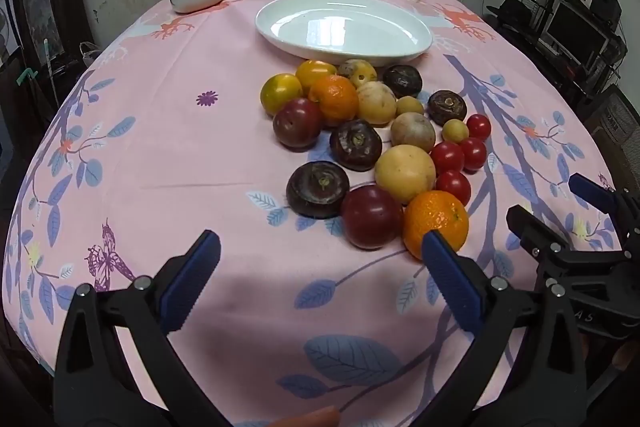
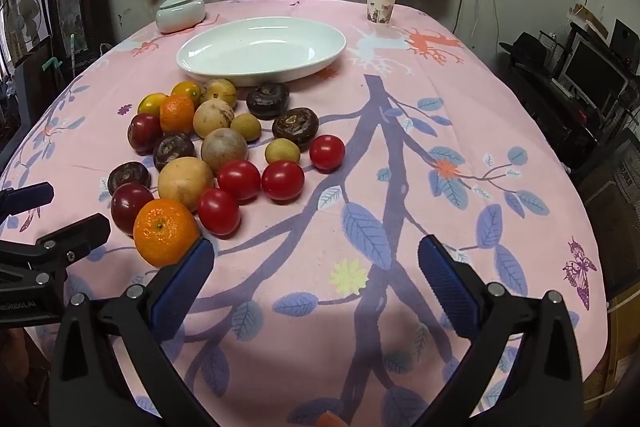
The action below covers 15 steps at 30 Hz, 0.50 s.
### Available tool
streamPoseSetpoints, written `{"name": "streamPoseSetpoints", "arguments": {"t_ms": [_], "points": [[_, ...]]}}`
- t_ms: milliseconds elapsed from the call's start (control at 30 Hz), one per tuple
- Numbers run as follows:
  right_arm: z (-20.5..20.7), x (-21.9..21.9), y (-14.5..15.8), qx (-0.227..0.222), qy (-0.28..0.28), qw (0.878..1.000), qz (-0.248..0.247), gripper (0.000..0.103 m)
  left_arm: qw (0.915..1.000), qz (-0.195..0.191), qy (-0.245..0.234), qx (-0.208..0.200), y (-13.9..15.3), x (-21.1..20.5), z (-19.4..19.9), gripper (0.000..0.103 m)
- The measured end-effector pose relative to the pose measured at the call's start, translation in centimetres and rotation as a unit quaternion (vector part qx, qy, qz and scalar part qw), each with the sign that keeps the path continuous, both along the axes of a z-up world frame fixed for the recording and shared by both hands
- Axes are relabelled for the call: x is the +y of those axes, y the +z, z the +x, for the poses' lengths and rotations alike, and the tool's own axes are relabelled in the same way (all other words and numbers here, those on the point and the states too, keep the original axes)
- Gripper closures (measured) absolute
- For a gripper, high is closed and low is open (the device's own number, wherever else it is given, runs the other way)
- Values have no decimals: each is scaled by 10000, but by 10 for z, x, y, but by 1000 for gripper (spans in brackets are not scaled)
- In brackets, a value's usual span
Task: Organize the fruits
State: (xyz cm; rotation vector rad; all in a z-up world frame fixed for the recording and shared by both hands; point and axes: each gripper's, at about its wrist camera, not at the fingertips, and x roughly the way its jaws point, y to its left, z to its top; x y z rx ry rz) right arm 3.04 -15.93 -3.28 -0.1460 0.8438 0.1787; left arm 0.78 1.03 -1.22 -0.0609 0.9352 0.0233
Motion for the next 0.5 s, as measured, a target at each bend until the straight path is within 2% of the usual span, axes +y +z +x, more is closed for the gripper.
{"name": "streamPoseSetpoints", "arguments": {"t_ms": [500], "points": [[0, 0, -1, -5, 5, 10000, 10, 1, 10000, 11, -14, 37, 1, -3, -2, 2]]}}
